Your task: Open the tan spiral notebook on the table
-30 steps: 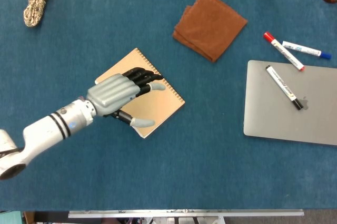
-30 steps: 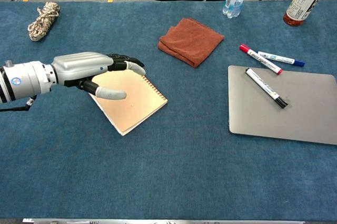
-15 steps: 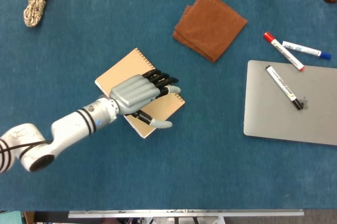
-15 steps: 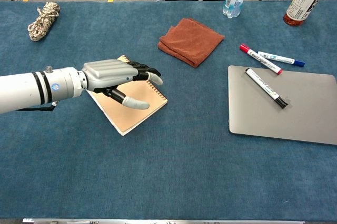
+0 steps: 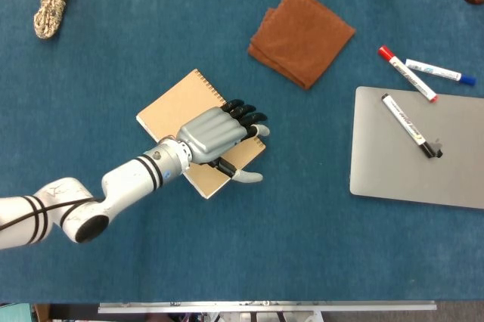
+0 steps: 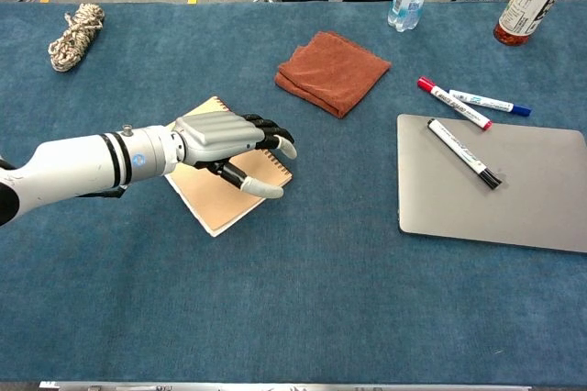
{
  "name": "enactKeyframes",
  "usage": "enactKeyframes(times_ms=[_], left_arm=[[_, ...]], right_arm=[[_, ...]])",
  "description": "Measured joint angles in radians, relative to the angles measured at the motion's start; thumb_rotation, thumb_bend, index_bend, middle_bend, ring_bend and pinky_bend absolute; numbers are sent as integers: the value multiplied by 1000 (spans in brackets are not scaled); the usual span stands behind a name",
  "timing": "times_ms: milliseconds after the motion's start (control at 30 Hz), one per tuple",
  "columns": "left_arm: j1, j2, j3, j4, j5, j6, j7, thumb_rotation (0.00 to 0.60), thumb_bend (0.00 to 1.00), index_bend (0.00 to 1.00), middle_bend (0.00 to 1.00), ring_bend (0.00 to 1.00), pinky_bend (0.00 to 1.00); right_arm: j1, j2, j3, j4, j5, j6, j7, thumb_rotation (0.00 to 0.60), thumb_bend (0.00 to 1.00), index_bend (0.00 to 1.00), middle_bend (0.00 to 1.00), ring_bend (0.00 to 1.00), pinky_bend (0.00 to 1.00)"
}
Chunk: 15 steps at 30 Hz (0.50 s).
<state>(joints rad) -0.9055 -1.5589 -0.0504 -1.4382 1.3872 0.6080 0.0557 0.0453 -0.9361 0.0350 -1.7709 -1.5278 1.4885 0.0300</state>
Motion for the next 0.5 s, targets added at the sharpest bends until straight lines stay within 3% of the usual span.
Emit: enactKeyframes(times_ms=[500], left_arm=[[-1,-19,25,5,-40,19,68,0,95,242,188,0,0]], right_arm=[[-7,0,1,7,-3,10,10,600,131,326,370,206,274]])
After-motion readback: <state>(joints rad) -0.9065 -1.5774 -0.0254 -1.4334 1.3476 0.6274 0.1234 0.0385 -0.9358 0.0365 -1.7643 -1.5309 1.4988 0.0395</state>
